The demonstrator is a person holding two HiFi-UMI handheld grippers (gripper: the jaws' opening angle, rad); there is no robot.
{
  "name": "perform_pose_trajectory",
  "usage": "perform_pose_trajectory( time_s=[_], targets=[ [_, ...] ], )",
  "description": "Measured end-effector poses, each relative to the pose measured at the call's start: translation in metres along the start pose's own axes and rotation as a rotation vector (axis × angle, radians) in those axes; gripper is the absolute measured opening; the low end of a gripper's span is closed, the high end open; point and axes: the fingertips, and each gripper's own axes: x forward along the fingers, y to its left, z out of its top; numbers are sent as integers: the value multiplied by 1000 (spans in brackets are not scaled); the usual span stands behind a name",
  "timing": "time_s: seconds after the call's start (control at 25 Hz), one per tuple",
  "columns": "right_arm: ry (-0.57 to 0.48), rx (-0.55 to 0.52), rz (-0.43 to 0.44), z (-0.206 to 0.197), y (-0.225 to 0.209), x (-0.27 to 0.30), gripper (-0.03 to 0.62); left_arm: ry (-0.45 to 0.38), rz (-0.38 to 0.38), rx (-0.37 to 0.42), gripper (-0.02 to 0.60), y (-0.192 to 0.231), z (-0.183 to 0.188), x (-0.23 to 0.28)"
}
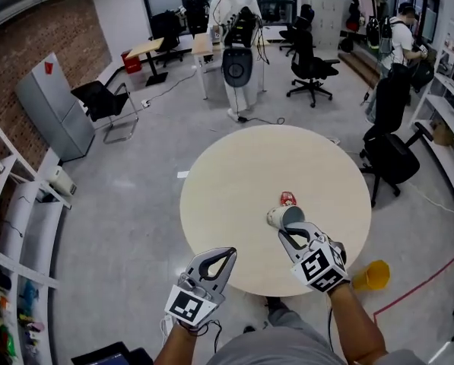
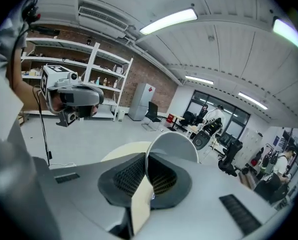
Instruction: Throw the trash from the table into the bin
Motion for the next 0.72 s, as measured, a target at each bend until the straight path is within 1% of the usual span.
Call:
perform_pose_trajectory(
  time_s=[0.24,0.48,0.6,0.72],
  targets=[
    [-25,11,-90,5,14,-70,23,-73,-74,24,43,-43,36,-1],
    [-21,47,-208,-7,13,-141,23,-119,-203,36,43,-91,50,18],
    [-12,78,-266,-23,5,-180,23,-132,-274,33,43,-123,57,41],
    [-3,124,-324,-53,-4,-218,23,-150,-344,24,43,-160,61,67]
  ],
)
